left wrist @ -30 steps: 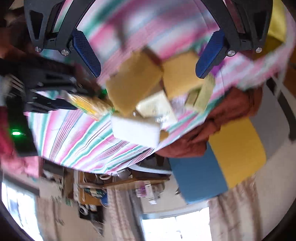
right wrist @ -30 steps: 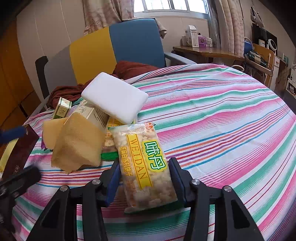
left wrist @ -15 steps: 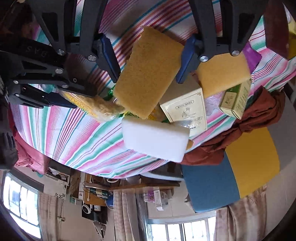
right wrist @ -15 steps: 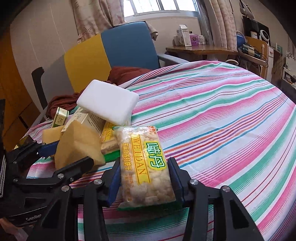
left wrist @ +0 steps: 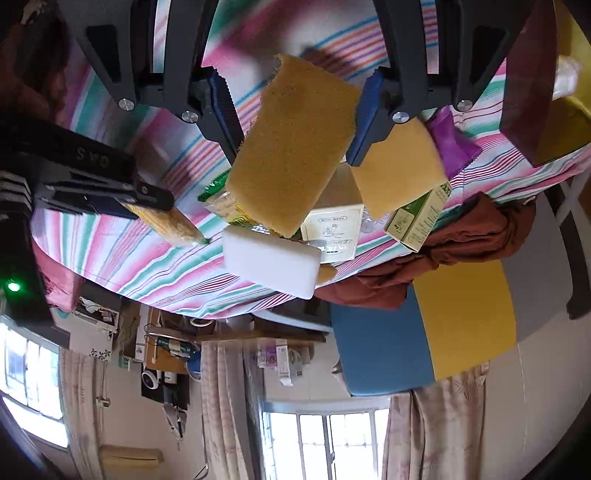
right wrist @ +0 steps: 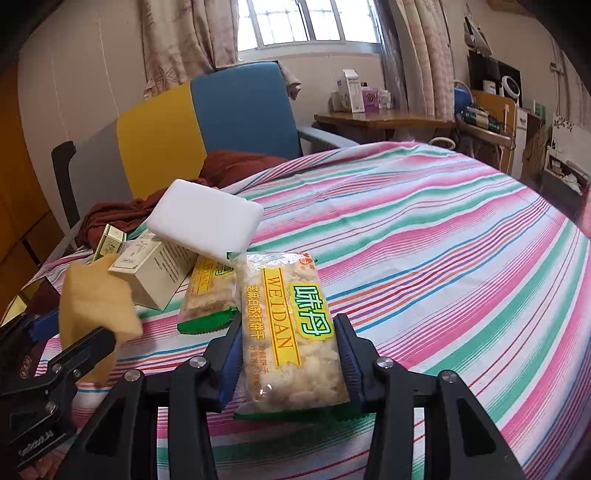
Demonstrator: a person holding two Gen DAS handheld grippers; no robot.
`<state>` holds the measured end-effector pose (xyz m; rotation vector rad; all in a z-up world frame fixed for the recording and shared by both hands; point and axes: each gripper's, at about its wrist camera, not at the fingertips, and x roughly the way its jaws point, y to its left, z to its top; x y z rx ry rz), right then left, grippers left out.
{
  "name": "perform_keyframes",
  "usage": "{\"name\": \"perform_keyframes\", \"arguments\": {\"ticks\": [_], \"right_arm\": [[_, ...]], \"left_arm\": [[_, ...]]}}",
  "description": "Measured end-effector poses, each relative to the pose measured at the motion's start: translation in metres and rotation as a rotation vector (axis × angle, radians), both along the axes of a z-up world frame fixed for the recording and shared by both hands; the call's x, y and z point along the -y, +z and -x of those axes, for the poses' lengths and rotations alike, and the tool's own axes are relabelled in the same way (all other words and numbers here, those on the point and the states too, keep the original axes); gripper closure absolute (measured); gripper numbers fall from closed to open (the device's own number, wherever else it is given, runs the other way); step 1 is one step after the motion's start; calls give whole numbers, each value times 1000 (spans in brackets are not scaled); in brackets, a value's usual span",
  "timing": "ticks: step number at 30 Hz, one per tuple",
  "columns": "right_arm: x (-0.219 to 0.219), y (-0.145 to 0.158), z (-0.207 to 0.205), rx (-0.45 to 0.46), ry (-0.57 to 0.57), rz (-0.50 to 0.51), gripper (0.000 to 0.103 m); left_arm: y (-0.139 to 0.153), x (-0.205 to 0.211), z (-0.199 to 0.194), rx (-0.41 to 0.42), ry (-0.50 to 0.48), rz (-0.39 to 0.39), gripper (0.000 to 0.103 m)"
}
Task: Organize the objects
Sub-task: 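Grasp the yellow sponge with the left tool, then carry the sponge and snack bag into the gold tray and release both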
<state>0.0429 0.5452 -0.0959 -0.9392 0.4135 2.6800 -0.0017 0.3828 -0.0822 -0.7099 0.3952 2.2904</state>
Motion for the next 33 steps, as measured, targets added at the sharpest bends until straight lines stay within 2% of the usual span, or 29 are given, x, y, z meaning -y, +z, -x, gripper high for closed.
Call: {"name": "perform_keyframes", "arguments": {"ticks": [5, 11, 16, 20, 24, 27, 33], "right_arm": [[11, 9, -9, -39, 1, -39, 56], [16, 8, -22, -64, -33, -20, 56], [32, 5, -35, -48, -36, -13, 56], [51, -2, -41, -17, 16, 9, 56], [65, 2, -46, -23, 32, 41, 56], [79, 18, -46, -54, 58, 59, 56], [127, 50, -36, -110, 160, 78, 56]], "left_arm": [[4, 20, -22, -35, 1, -27, 46], [3, 47, -44, -37, 0, -63, 46], [3, 55, -62, -57, -24, -68, 46], [9, 65, -67, -18, -29, -88, 46], [27, 91, -71, -5, -16, -150, 46], [47, 114, -70, 9, 3, -212, 46], [75, 156, -56, 21, 48, -272, 45]]}}
